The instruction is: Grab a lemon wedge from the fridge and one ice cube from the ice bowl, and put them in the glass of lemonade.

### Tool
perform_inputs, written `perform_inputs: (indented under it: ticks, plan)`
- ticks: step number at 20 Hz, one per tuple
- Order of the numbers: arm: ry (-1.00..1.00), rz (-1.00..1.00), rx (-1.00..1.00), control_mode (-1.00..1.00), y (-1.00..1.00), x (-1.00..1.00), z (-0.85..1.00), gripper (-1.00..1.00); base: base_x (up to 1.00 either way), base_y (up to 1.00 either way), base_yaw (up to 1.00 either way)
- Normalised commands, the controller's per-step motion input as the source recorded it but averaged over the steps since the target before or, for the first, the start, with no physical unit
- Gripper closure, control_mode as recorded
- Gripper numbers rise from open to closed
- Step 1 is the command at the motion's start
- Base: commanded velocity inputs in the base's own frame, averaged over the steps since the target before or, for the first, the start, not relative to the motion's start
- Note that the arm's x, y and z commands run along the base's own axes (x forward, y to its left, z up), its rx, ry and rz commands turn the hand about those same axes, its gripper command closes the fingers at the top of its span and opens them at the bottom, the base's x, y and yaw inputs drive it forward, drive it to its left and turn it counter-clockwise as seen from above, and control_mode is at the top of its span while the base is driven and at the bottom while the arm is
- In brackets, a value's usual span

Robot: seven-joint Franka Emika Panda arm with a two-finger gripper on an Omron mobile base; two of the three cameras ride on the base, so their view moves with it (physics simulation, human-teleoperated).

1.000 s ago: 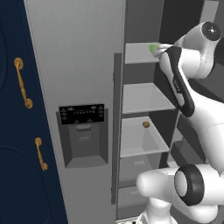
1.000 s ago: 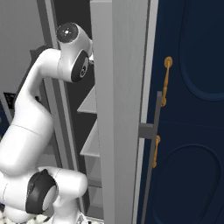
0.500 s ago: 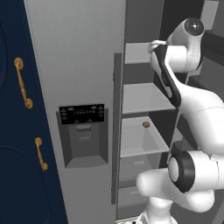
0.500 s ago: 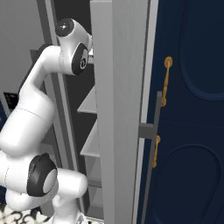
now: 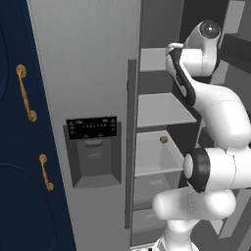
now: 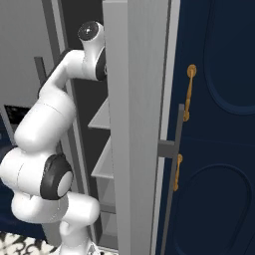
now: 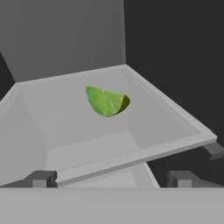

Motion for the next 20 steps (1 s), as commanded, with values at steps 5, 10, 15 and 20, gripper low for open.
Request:
perform_inputs:
  ticks: [5, 10, 15, 20]
  plan:
    - [0.0, -0.02, 0.0, -1.0, -0.25, 0.67, -0.11, -1.0, 0.0, 0.0, 0.0]
    - [0.04, 0.0, 0.0, -1.0, -0.2, 0.82, -0.07, -1.0, 0.0, 0.0, 0.0]
    - [0.1, 0.0, 0.0, -1.0, -0.16, 0.84, -0.04, -1.0, 0.0, 0.0, 0.0]
    - [0.08, 0.0, 0.0, -1.0, -0.18, 0.69, -0.01, -1.0, 0.0, 0.0, 0.0]
